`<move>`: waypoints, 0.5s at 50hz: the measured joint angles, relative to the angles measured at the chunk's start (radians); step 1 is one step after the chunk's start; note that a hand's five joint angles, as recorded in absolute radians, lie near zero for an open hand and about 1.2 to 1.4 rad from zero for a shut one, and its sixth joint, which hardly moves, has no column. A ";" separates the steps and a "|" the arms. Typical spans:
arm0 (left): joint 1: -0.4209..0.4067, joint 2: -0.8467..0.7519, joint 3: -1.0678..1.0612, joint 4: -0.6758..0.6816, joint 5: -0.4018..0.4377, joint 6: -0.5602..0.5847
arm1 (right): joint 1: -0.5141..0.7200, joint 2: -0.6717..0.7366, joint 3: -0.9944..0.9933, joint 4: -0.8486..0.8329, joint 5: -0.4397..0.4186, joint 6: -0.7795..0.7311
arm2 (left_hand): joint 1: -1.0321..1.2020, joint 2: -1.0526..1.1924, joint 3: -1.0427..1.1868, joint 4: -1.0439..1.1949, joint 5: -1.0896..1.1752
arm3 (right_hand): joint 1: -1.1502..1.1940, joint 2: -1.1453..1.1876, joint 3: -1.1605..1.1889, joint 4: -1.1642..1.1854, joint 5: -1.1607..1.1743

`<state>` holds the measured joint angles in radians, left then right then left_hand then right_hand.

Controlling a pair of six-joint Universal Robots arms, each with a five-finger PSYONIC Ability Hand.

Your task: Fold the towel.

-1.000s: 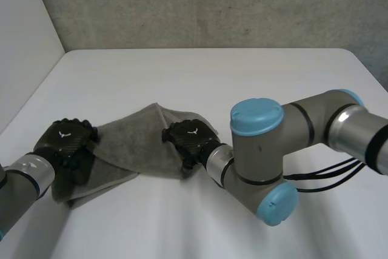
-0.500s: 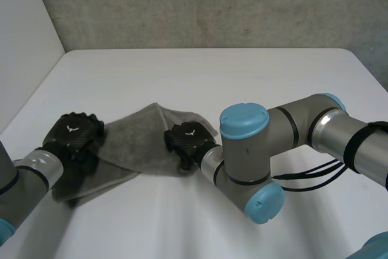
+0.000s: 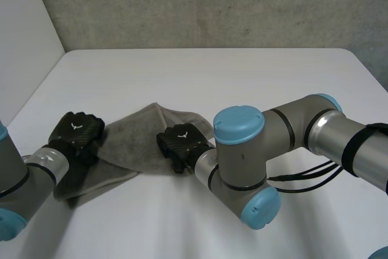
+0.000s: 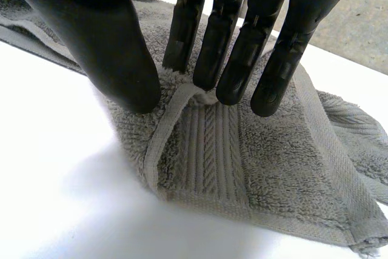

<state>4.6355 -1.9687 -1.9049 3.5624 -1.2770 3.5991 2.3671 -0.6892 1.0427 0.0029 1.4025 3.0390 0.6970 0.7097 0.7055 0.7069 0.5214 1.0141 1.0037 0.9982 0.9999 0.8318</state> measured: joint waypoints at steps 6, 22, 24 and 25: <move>-0.008 -0.011 0.032 -0.005 -0.025 -0.001 | -0.001 0.014 -0.011 0.001 0.000 -0.001 | 0.400 0.425 0.409 0.428 0.406 | 0.271 0.260 0.263 0.265 0.275; -0.169 0.083 0.245 -0.083 -0.099 -0.013 | -0.038 -0.061 -0.239 0.011 -0.008 -0.019 | 0.497 0.528 0.513 0.542 0.502 | 0.296 0.292 0.331 0.334 0.324; -0.195 0.102 0.311 -0.096 -0.126 -0.013 | -0.057 -0.087 -0.316 0.009 -0.009 -0.034 | 0.497 0.528 0.513 0.542 0.502 | 0.296 0.292 0.331 0.334 0.324; -0.206 0.110 0.343 -0.102 -0.140 -0.013 | -0.070 -0.102 -0.364 0.008 -0.010 -0.044 | 0.497 0.528 0.513 0.542 0.502 | 0.296 0.292 0.330 0.334 0.324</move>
<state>4.4297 -1.8586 -1.5621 3.4605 -1.4172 3.5863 2.2973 -0.7916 0.6786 0.0104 1.3923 2.9948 1.1943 1.2379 1.2188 1.2489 1.0232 1.3106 1.2952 1.3287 1.3339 1.1560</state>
